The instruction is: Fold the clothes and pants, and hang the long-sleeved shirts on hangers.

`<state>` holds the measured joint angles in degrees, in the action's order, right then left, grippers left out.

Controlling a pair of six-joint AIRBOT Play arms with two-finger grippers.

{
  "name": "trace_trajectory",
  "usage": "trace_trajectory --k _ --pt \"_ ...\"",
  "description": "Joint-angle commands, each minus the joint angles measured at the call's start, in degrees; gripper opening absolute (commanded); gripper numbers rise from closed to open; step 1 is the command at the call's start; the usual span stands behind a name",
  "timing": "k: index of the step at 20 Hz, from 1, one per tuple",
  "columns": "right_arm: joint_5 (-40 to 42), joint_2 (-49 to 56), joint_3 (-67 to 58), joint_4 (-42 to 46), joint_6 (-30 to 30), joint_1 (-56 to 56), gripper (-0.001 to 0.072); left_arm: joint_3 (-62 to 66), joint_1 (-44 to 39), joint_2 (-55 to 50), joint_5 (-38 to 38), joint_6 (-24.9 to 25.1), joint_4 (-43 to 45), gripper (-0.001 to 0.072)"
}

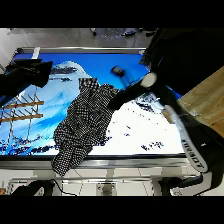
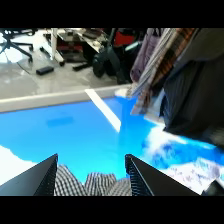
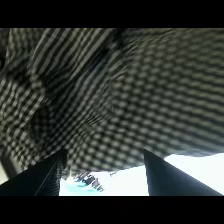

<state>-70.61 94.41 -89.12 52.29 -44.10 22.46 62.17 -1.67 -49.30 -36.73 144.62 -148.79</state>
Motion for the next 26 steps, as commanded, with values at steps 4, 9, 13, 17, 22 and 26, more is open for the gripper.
trace_trajectory --k 4,9,13,17,22,26 --pt "-2.9 4.9 2.8 3.5 4.9 10.9 0.0565 -2.1 0.0 -0.3 -24.7 -32.9 35.5 0.0541" --pt "0.6 6.1 2.8 0.7 7.6 11.7 0.0565 -14.1 0.0 0.1 -31.4 -33.7 34.8 0.0542" --pt "2.7 7.7 2.8 -6.4 10.8 12.2 0.0563 -22.0 0.0 1.8 -31.7 -33.6 34.3 0.0541" --pt "3.1 7.9 2.8 -6.3 10.8 13.3 0.0083 -25.8 0.0 3.0 -36.4 -33.2 37.4 0.0541" --pt "3.1 7.8 2.8 -6.2 10.7 13.3 0.0046 -29.8 0.0 2.9 -36.3 -33.2 44.8 0.0542" --pt "3.1 7.8 2.8 -6.3 10.8 13.3 0.0046 -32.3 -0.1 2.9 -26.0 -29.9 46.3 0.0542"
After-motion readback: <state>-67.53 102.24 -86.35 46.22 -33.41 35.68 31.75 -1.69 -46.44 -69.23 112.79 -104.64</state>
